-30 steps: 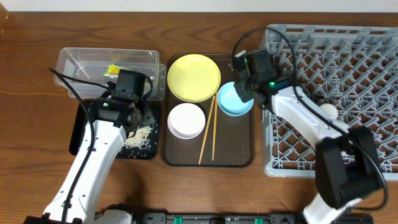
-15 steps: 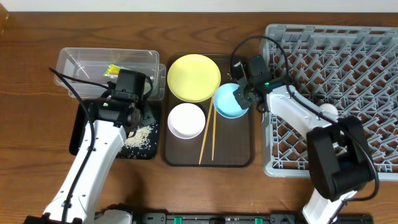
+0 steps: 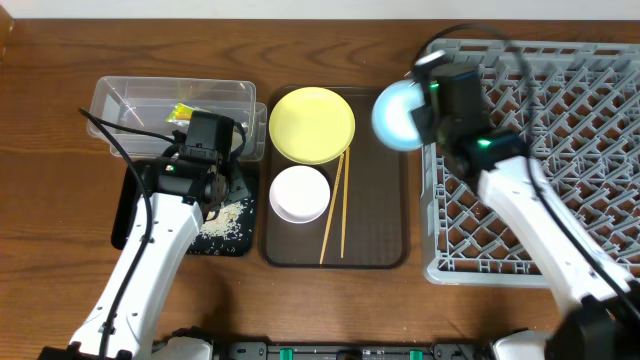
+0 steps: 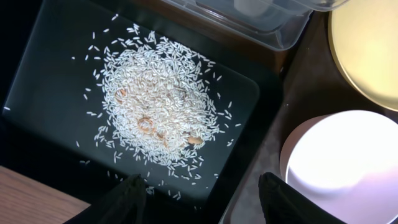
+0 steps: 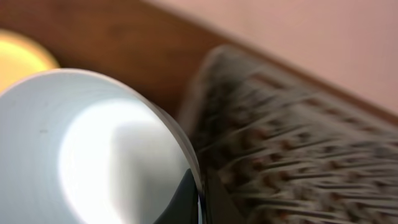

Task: Sort waste into correct bins and load items into the dishwasher rack
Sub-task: 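Lift the light-blue bowl and set it tilted in the rack's back-left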

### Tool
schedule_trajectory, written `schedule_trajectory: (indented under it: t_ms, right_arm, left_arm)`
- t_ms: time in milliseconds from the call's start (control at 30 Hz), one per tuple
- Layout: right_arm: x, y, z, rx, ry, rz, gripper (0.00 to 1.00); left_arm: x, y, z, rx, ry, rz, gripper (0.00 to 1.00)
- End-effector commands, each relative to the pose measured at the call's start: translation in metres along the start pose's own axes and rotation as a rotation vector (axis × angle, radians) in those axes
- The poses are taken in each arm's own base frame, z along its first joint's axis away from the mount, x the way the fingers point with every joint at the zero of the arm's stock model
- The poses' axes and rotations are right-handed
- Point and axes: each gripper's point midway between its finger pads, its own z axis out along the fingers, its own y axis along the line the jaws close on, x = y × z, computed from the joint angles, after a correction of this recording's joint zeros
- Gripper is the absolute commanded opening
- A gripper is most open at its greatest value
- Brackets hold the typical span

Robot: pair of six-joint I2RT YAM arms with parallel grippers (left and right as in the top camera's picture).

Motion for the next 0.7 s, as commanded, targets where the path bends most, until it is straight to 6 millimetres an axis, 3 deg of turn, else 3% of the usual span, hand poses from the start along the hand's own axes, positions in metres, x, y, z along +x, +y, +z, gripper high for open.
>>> schedule_trajectory:
  t_ms: [0, 200, 300, 467, 667]
  right_arm:
    - [-0.009, -0.046, -0.010, 0.177, -0.029, 0.016, 0.01]
    - [-0.037, -0.133, -0.028, 0.622, -0.097, -0.049, 0.01]
    - [-0.052, -0.154, -0.029, 0.736, -0.141, -0.078, 0.01]
    - [-0.052, -0.159, -0.004, 0.777, -0.140, -0.138, 0.01]
    - [-0.020, -0.148, 0.046, 0.749, -0.041, -0.192, 0.01]
  left_arm:
    - [-0.009, 0.001, -0.007, 0.002, -0.035, -0.026, 0.61]
    - [-0.010, 0.000, -0.007, 0.005, -0.039, -0.026, 0.61]
    - [-0.010, 0.000, -0.007, 0.005, -0.040, -0.026, 0.61]
    - [-0.010, 0.000, -0.007, 0.006, -0.042, -0.027, 0.61]
    - [-0.010, 0.000, -0.007, 0.006, -0.042, -0.027, 0.61]
